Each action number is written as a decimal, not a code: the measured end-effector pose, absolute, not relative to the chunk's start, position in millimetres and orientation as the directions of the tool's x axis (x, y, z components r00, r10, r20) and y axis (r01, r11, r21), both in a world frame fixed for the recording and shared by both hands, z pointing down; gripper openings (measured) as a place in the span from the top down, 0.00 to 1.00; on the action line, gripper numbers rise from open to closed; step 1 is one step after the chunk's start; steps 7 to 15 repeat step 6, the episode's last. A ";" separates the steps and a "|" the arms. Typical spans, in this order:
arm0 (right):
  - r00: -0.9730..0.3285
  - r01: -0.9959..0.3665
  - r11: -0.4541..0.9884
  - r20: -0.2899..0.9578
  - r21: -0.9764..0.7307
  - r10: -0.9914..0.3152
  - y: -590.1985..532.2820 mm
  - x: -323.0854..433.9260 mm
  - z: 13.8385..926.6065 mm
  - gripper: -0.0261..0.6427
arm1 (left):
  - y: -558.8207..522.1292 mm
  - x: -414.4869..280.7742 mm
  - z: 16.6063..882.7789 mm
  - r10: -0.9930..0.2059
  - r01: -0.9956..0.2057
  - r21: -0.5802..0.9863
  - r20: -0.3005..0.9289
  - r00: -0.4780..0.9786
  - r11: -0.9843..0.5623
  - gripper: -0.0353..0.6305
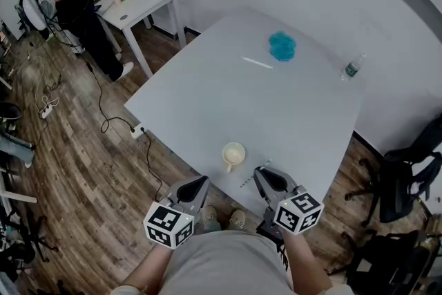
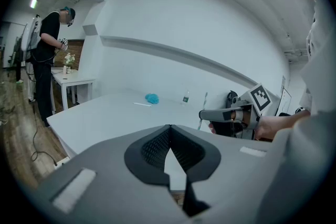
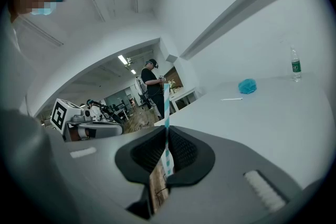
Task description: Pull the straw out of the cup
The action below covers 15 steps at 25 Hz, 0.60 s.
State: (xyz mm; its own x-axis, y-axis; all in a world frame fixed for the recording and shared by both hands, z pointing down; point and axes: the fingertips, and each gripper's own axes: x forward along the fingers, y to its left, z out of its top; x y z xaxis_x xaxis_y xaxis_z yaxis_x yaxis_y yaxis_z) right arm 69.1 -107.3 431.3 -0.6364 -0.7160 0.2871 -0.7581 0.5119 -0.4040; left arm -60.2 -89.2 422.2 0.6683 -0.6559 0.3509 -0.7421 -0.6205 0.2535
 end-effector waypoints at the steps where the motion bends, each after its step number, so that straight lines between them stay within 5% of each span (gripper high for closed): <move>1: -0.637 -0.758 0.513 0.286 -0.404 -0.716 -107.3 69.2 431.3 0.93 | -89.3 -59.9 422.5 -0.656 -0.742 0.254 0.351 0.669 -0.621 0.92; 15: -0.634 -0.760 0.511 0.282 -0.402 -0.720 -107.3 70.3 431.0 0.93 | -89.3 -57.8 422.7 -0.652 -0.737 0.255 0.348 0.674 -0.626 0.92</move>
